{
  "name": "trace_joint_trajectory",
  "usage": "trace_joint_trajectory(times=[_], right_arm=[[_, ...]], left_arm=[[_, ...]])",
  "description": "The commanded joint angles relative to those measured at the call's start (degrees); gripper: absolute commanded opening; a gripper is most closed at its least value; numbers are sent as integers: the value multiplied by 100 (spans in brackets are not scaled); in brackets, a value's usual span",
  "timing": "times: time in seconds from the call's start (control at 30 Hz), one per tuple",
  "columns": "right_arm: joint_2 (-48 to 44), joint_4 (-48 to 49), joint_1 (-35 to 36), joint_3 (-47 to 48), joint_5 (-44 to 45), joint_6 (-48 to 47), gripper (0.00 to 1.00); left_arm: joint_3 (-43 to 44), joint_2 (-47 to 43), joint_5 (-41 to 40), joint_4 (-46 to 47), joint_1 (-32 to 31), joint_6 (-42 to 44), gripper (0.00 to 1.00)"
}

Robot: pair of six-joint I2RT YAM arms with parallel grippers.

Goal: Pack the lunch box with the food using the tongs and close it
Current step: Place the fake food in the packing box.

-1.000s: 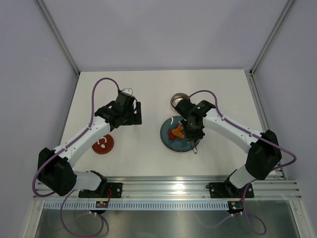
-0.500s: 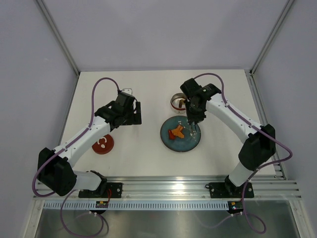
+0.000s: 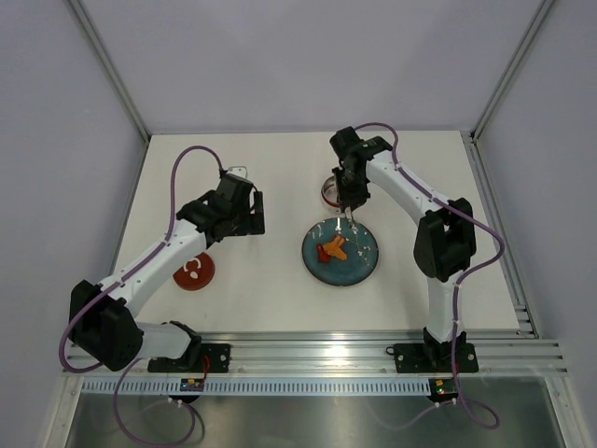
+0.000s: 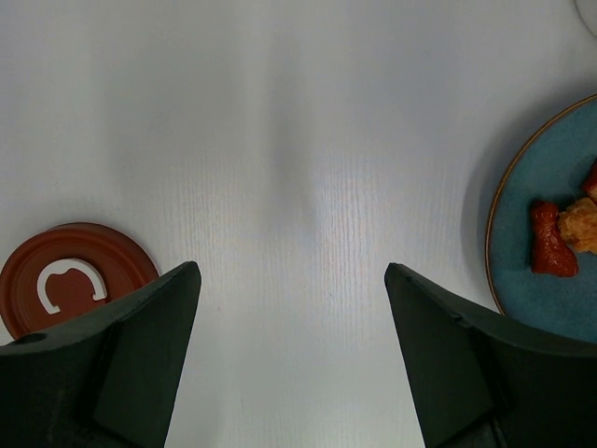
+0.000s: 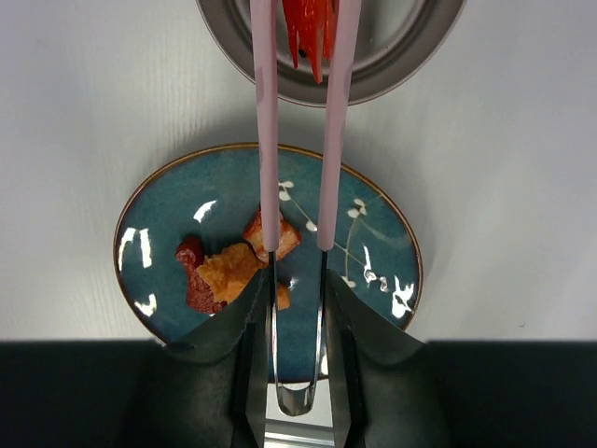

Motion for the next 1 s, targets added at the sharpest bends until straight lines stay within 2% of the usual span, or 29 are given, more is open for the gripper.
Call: trace_joint_trajectory(times=[0.0,0.17,0.43,0.53,0.77,0.97], right_arm=[[173,135,7,251,-286,-101,0],[332,162,7,216,-305,-39,9],[333,197,7,101,-472,5,31],[315,197,7,101,-463,14,35],[289,162,7,92,-445,14,41],[175,197,7,84,-393,23,35]], left_arm=[[10,-277,-168,107,14,-15,85],[-43,-321,-203,64,14,-7,85],[-96,-348,-212,90,22,-15,85],[-104,-348,-203,90,22,-24,85],[-96,-348,-212,90,22,-15,85],[-69,-330,-203,90,22,-15,85]])
